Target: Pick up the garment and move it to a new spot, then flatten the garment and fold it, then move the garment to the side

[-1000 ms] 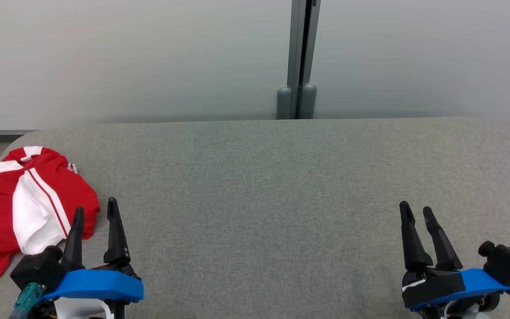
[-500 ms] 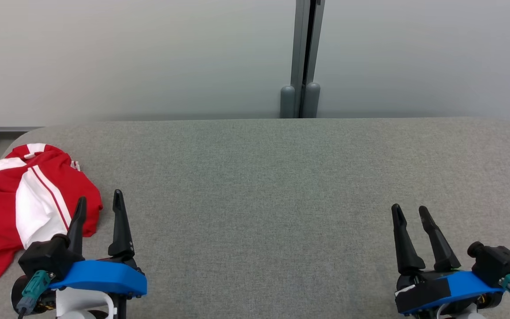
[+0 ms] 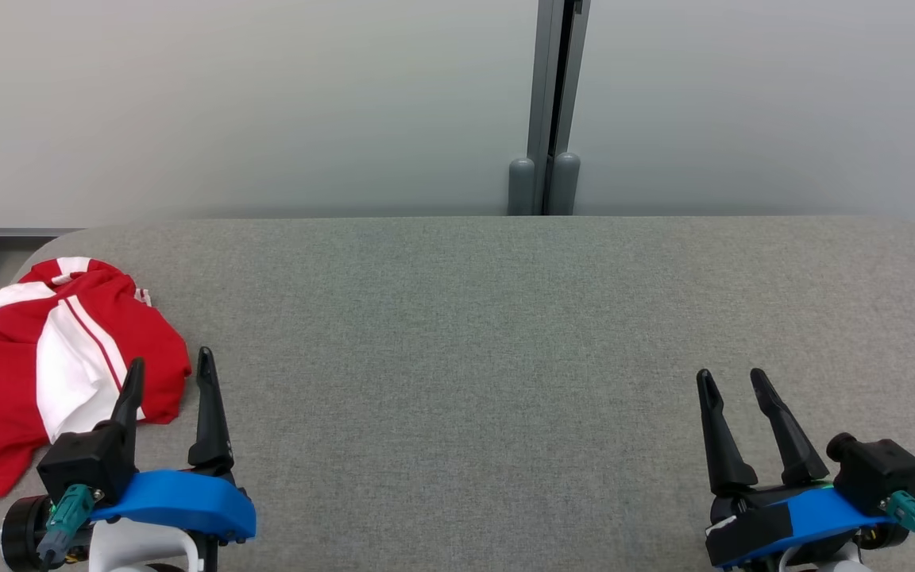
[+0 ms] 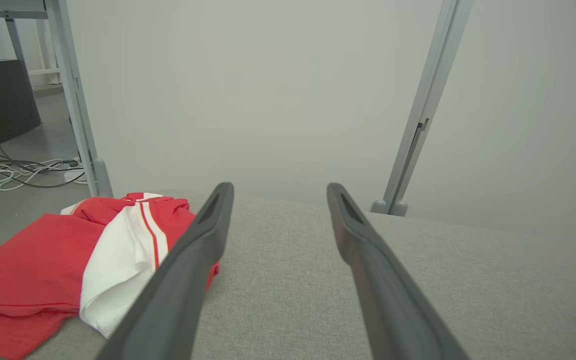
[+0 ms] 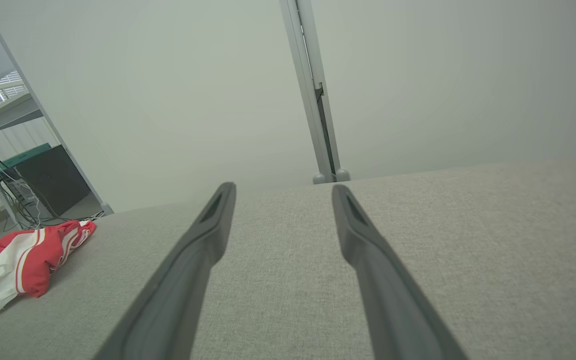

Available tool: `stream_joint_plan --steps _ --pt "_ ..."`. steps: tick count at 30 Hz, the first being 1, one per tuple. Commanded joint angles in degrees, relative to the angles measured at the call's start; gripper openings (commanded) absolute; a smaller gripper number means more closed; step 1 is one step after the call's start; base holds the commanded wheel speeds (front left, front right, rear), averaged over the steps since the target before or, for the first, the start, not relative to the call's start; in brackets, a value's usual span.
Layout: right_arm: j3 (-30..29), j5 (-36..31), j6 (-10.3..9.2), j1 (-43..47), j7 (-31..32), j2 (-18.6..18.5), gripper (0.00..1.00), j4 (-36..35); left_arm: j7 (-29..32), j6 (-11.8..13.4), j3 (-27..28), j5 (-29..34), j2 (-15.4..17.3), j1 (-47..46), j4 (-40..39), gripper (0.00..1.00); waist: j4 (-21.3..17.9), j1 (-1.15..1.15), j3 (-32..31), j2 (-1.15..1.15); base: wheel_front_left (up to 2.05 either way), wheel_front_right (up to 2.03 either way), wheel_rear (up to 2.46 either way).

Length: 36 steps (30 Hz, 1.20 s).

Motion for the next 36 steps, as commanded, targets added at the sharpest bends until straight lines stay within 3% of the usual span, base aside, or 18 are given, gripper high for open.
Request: stream_joint_plan --steps 1,12,36 --pt "-0.12 -1.3 0.13 0.39 0.08 -0.32 1.0 -0.2 0.05 0.36 0.17 1.15 0.33 0.6 -0.62 1.0 0.05 0.0 -0.04 0.0 0.0 0.0 0.0" --pt "-0.5 -5.54 0.09 0.98 0.02 -0.18 1.0 -0.26 1.56 0.84 -0.64 4.75 1.12 1.68 -0.28 1.0 0.45 0.0 0.06 0.0 0.0 0.0 0.0" --pt "-1.25 -5.26 0.09 0.79 0.7 0.12 1.0 -0.05 0.99 1.46 -0.78 2.47 1.93 0.06 2.23 1.0 1.96 0.0 0.76 0.0 0.0 0.0 0.0"
